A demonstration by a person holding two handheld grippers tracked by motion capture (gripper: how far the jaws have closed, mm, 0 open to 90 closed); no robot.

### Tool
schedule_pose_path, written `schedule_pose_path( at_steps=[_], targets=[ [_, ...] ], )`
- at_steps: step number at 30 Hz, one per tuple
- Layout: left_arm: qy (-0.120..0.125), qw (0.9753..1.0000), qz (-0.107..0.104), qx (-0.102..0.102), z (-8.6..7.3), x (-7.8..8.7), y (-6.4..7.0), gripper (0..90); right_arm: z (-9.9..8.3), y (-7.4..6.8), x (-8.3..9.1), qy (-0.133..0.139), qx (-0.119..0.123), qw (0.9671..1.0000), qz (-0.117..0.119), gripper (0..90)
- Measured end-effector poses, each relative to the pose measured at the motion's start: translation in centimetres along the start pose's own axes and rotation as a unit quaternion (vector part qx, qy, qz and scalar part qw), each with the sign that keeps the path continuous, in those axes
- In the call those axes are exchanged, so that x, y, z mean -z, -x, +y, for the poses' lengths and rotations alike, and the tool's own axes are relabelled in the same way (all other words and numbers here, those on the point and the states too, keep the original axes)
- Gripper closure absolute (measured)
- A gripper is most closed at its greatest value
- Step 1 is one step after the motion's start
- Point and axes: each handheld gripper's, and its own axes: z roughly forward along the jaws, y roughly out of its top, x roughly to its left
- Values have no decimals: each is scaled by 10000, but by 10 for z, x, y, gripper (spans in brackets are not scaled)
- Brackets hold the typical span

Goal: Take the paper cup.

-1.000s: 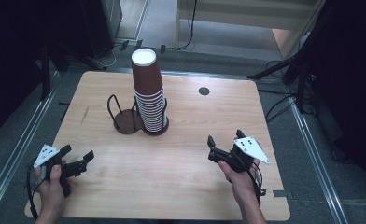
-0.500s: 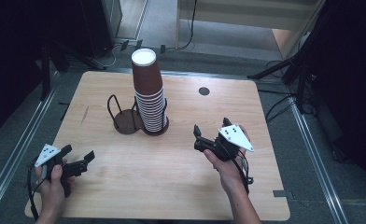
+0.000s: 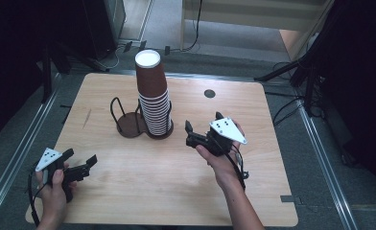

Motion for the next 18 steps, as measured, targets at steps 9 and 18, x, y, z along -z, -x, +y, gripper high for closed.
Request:
schedule_pose_path(
  at_steps=[9, 18],
  targets=[
    [-3, 10000, -7, 17, 0, 0, 0, 0, 6, -12, -14, -19, 46, 9999, 98, 18],
    [-2, 10000, -17, 21, 0, 0, -1, 0, 11, -22, -24, -19, 66, 9998, 205, 18]
  ],
)
